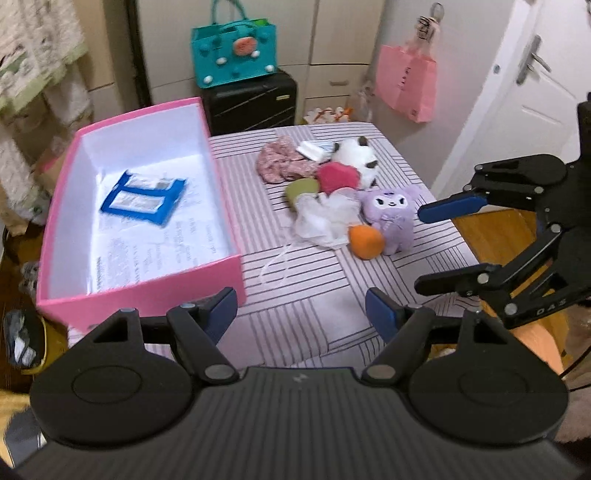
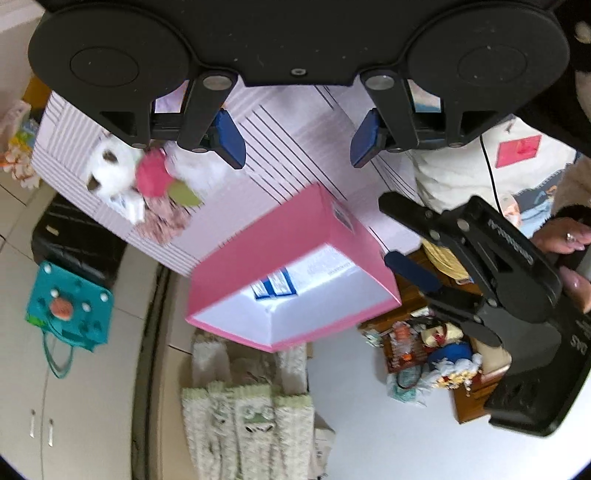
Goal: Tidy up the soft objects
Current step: 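Grasp the white mesh puff with the left tool while the right tool grasps the orange ball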
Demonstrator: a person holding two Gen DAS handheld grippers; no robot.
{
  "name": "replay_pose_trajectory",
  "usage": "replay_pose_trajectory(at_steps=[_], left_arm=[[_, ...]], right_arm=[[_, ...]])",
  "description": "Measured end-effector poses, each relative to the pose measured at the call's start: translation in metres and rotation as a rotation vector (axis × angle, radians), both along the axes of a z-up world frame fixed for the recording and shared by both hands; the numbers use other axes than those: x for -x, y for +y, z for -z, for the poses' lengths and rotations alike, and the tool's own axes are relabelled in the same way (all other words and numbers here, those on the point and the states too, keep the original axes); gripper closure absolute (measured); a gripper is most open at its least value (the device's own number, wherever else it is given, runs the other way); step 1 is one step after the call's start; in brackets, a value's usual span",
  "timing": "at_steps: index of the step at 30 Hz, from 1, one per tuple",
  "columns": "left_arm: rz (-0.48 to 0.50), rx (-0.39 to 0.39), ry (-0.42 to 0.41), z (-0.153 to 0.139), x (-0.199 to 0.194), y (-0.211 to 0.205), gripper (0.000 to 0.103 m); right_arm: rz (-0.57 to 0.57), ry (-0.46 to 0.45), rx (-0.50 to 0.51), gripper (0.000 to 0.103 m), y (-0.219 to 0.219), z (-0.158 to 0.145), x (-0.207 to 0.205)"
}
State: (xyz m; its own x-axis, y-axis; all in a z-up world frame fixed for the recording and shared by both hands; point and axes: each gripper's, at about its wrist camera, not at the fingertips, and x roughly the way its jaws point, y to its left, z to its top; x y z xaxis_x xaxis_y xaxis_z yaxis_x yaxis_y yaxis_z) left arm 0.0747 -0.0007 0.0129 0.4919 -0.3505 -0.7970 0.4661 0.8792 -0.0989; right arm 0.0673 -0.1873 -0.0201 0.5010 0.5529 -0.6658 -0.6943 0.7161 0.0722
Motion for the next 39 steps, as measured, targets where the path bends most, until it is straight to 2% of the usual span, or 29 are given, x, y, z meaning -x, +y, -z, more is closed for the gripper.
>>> replay_pose_trajectory(at_steps=[6,10,14,18,21,25,28,29,31,33,36,39], left_arm=[[0.089,0.023,-0.002,0.016,-0.013,-0.031,0.029],[0.126,0.007,-0.054,0.024,-0.019,-0.052,0.029],[0.141,-0.013,-0.084,0.034,-0.031,-0.069,0.029],[0.146,0.019,-0.075,0.044,-0.048,-0.076,0.031],[0.134,0.026,-0.055,0.054,-0.062,-0.082,0.033],[0.102,0.003,-0.045,0.068,-0.080,-0.090,0.037],[0.081,-0.022,-0.051,0.078,-0.090,-0.096,0.037],[0.076,-0.030,-0.053,0.080,-0.093,-0.098,0.037],[0.073,-0.041,-0.055,0.086,-0.098,-0.102,0.037],[0.074,-0.038,-0.043,0.090,-0.102,-0.104,0.037],[0.070,-0.025,-0.021,0.096,-0.108,-0.108,0.037],[0.043,-0.041,-0.038,0.102,-0.113,-0.111,0.037]], right_arm=[[0.045,0.014,0.011,0.034,-0.015,0.029,-0.004],[0.094,-0.014,0.023,0.034,-0.018,0.053,-0.009],[0.129,-0.086,0.044,0.034,-0.019,0.077,-0.012],[0.170,-0.196,0.084,0.034,-0.014,0.098,-0.012],[0.260,-0.257,0.128,0.034,-0.009,0.108,-0.017],[0.290,-0.178,0.066,0.036,-0.014,0.115,-0.030],[0.276,-0.164,0.075,0.038,-0.012,0.121,-0.032],[0.268,-0.157,0.080,0.043,-0.011,0.123,-0.033],[0.255,-0.148,0.096,0.047,-0.009,0.125,-0.033],[0.249,-0.155,0.120,0.058,-0.006,0.126,-0.034],[0.255,-0.176,0.162,0.060,-0.006,0.129,-0.036],[0.240,-0.173,0.179,0.060,-0.006,0.128,-0.036]])
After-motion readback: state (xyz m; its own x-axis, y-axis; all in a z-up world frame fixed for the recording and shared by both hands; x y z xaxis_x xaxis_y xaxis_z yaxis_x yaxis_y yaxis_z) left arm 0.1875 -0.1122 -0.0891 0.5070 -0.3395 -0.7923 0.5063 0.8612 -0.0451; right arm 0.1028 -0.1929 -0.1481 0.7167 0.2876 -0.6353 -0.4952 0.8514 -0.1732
